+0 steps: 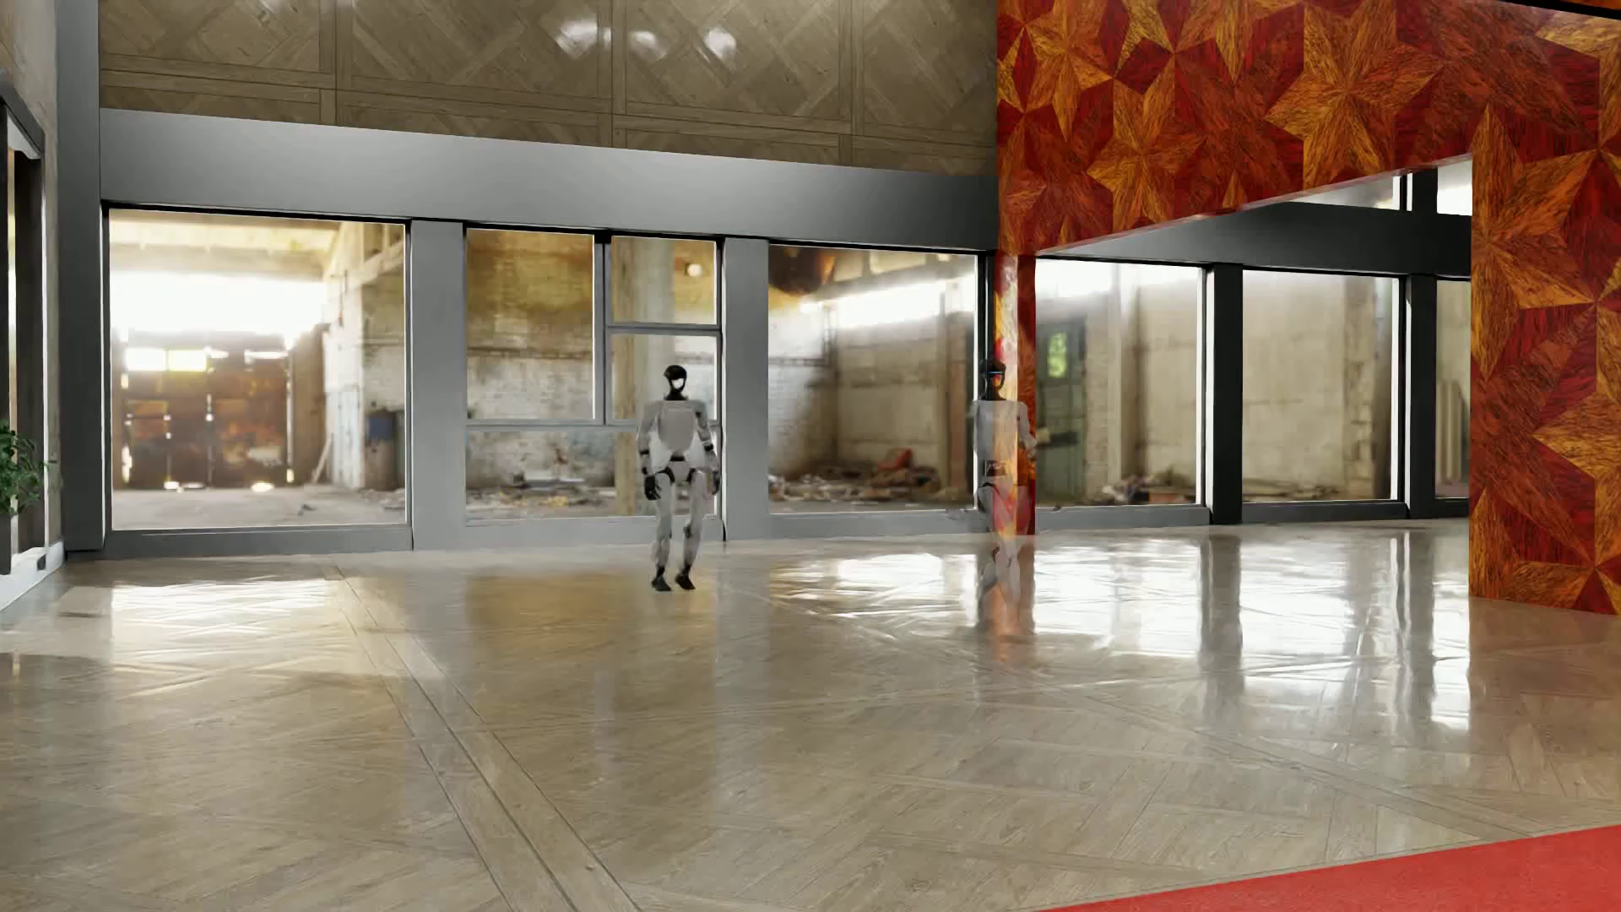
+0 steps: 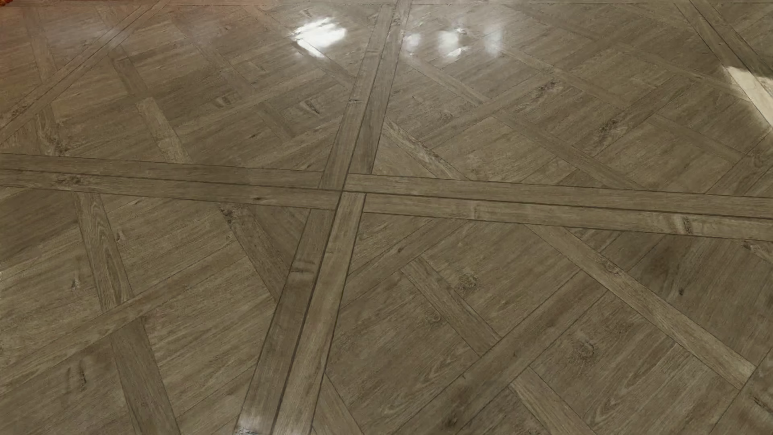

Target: Advance

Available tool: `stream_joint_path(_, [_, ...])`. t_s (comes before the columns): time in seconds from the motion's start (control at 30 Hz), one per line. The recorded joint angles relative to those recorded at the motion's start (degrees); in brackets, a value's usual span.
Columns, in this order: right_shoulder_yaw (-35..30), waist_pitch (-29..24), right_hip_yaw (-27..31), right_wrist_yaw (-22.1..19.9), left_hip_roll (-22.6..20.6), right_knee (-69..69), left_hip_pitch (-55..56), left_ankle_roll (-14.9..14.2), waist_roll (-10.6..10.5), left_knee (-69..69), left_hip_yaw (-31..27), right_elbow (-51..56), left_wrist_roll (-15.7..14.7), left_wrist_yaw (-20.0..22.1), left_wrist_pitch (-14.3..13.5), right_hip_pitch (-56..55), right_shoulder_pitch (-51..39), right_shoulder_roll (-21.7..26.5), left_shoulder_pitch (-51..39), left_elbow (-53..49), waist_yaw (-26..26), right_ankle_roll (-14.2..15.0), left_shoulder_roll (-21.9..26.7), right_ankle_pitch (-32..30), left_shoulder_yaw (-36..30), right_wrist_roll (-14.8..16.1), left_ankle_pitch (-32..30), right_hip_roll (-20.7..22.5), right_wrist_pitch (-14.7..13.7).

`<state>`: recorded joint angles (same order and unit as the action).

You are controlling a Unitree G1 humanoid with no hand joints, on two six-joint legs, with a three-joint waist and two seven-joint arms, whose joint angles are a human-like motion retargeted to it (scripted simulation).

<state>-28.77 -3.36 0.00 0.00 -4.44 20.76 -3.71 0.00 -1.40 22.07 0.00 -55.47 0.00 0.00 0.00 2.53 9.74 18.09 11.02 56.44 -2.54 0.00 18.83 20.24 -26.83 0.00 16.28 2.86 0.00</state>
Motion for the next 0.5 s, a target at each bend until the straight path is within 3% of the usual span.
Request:
stream_joint_path(0.13, [-1.11, 0.2, 0.0, 0.0, 0.21, -0.36, 2.43, 0.0, -0.07, 3.49, 0.0, -2.13, 0.0, 0.0, 0.0, -0.41, 1.09, 0.34, 1.59, -1.61, -0.49, 0.0, 0.49, -0.26, 1.57, 0.0, 1.55, 0.92, 0.0])
stream_joint_path(0.2, [-1.9, -0.63, 0.0, 0.0, 0.29, 0.21, 5.99, 0.0, -0.03, 10.07, 0.0, -3.09, 0.0, 0.0, 0.0, -0.04, 1.5, 0.44, 2.26, -1.98, -1.35, 0.0, 0.83, -0.54, 2.31, 0.0, -0.66, 1.49, 0.0])
stream_joint_path(0.3, [-2.25, -2.87, 0.0, 0.0, 1.02, 1.32, 17.08, 0.0, 0.08, 30.68, 0.0, -2.9, 0.0, 0.0, 0.0, 1.65, 1.79, 0.61, 2.96, -1.28, -3.35, 0.0, 1.13, 0.26, 3.19, 0.0, -10.45, 1.84, 0.0])
stream_joint_path(0.37, [-1.57, -4.09, 0.0, 0.0, 1.62, 1.63, 25.51, 0.0, -0.32, 43.21, 0.0, -2.22, 0.0, 0.0, 0.0, 2.92, 1.63, 1.12, 4.23, -0.81, -5.38, 0.0, 0.9, 1.25, 3.67, 0.0, -10.18, 2.04, 0.0])
stream_joint_path(0.43, [-0.64, -4.84, 0.0, 0.0, 2.16, 1.73, 30.26, 0.0, -0.18, 42.24, 0.0, -1.94, 0.0, 0.0, 0.0, 4.15, 0.87, 1.47, 6.44, 0.41, -7.8, 0.0, 0.5, 1.66, 3.57, 0.0, -7.33, 1.48, 0.0])
stream_joint_path(0.5, [0.56, -5.24, 0.0, 0.0, 1.83, 1.69, 31.66, 0.0, 0.29, 29.97, 0.0, -1.33, 0.0, 0.0, 0.0, 5.52, -0.18, 1.62, 8.63, 2.8, -8.66, 0.0, 0.19, 1.68, 1.77, 0.0, -7.37, 0.88, 0.0])
